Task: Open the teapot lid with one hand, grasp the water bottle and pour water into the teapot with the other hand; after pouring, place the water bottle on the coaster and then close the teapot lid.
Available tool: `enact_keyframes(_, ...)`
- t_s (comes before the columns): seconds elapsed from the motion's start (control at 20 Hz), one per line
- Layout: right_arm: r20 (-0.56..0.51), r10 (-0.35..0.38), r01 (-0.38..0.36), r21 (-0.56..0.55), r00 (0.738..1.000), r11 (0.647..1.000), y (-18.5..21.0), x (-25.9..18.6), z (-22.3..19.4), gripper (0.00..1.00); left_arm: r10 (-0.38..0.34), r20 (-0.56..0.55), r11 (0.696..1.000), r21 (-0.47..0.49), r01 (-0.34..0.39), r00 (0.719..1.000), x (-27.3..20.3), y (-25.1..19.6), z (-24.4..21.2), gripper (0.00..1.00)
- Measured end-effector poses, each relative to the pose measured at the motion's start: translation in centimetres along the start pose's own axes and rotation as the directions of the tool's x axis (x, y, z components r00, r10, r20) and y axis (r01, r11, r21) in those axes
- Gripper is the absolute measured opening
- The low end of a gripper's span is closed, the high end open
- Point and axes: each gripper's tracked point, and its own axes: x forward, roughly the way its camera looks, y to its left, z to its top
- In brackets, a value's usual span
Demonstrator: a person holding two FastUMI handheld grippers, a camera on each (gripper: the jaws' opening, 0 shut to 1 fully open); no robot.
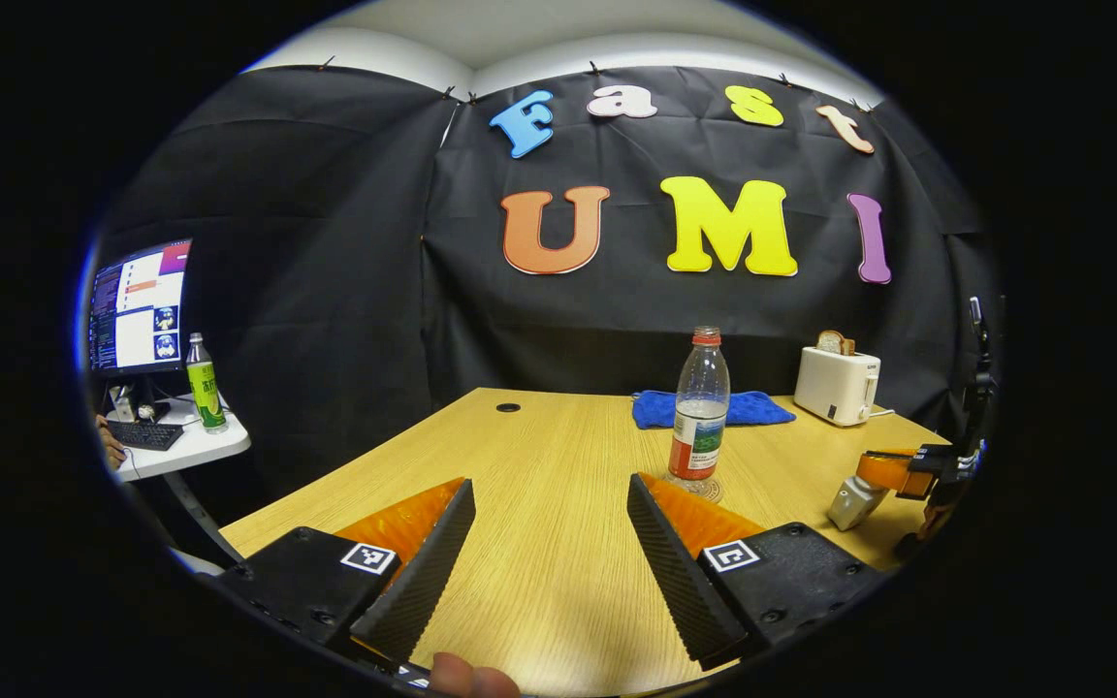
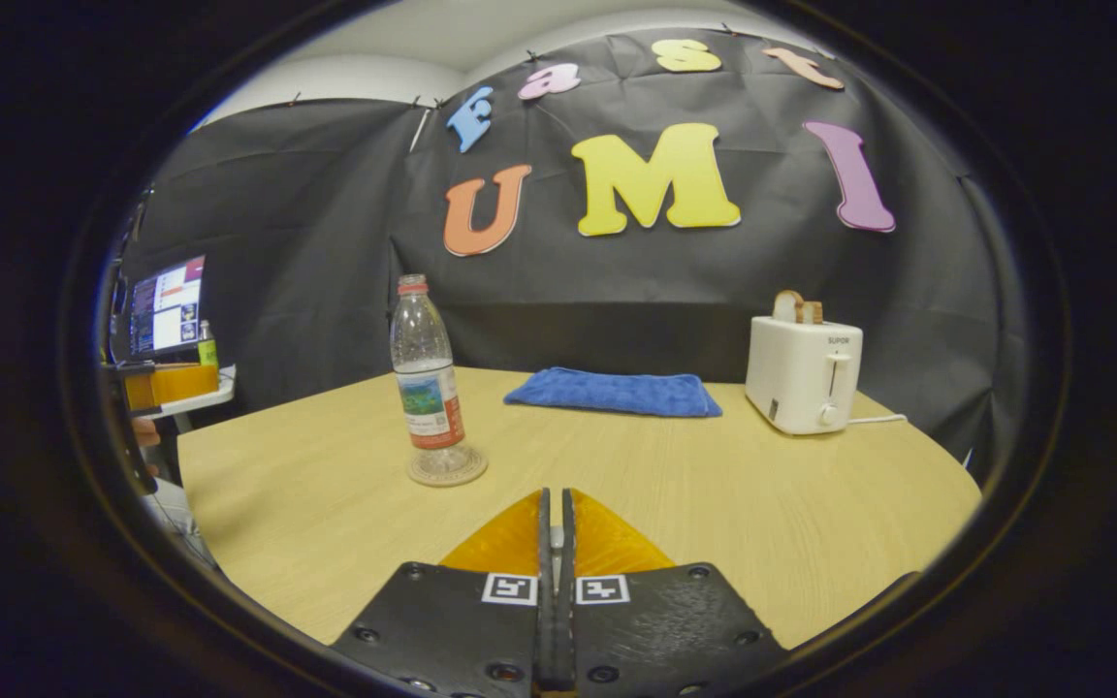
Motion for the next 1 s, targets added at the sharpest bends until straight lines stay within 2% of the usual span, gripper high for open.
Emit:
enact_keyframes(0.15, 0.010, -0.028, 0.028, -0.048, 1.000, 0.998, 0.0, -0.3, 0.0, 0.01, -0.011, 0.007, 1.000, 0.010, 0.011, 1.000, -0.1, -0.7, 0.3, 0.99)
enact_keyframes(0.3, 0.023, -0.037, 0.038, -0.049, 0.999, 0.998, 0.1, -0.5, 0.2, 0.09, -0.020, 0.021, 1.000, 0.017, 0.020, 1.000, -0.4, -1.5, 0.8, 0.99)
enact_keyframes(0.35, 0.033, -0.036, 0.037, -0.038, 0.999, 0.999, 0.1, -0.7, 0.5, 0.24, -0.025, 0.026, 1.000, 0.016, 0.025, 0.999, -0.5, -2.0, 1.0, 0.99)
enact_keyframes(0.4, 0.047, -0.040, 0.042, -0.030, 0.998, 0.999, -0.1, -1.0, 1.0, 0.33, -0.032, 0.033, 0.999, 0.013, 0.032, 0.999, -0.5, -2.5, 1.1, 0.99)
enact_keyframes(0.45, 0.063, -0.046, 0.047, -0.022, 0.997, 0.999, -0.2, -1.5, 1.7, 0.51, -0.039, 0.041, 0.999, 0.011, 0.038, 0.998, -0.5, -3.1, 1.4, 0.99)
enact_keyframes(0.6, 0.130, -0.063, 0.066, -0.016, 0.989, 0.998, -0.4, -3.5, 4.3, 0.71, -0.030, 0.083, 0.999, 0.021, 0.028, 0.996, -0.5, -4.6, 2.4, 0.99)
enact_keyframes(0.65, 0.152, -0.076, 0.080, -0.018, 0.985, 0.997, -0.8, -4.4, 5.1, 0.88, -0.035, 0.093, 0.999, 0.016, 0.034, 0.995, -0.5, -5.5, 2.7, 0.99)
enact_keyframes(0.7, 0.173, -0.098, 0.104, -0.023, 0.980, 0.994, -1.3, -5.3, 5.7, 0.93, -0.048, 0.098, 0.999, 0.008, 0.048, 0.994, -0.4, -6.6, 3.0, 0.99)
enact_keyframes(0.75, 0.191, -0.123, 0.131, -0.028, 0.974, 0.991, -1.8, -6.3, 6.3, 0.97, -0.060, 0.101, 0.998, -0.002, 0.061, 0.993, -0.3, -7.8, 3.1, 0.99)
enact_keyframes(1.0, 0.247, -0.243, 0.260, -0.038, 0.938, 0.965, -5.5, -11.4, 8.0, 0.97, -0.119, 0.110, 0.993, 0.022, 0.117, 0.987, -0.6, -13.3, 4.1, 0.99)
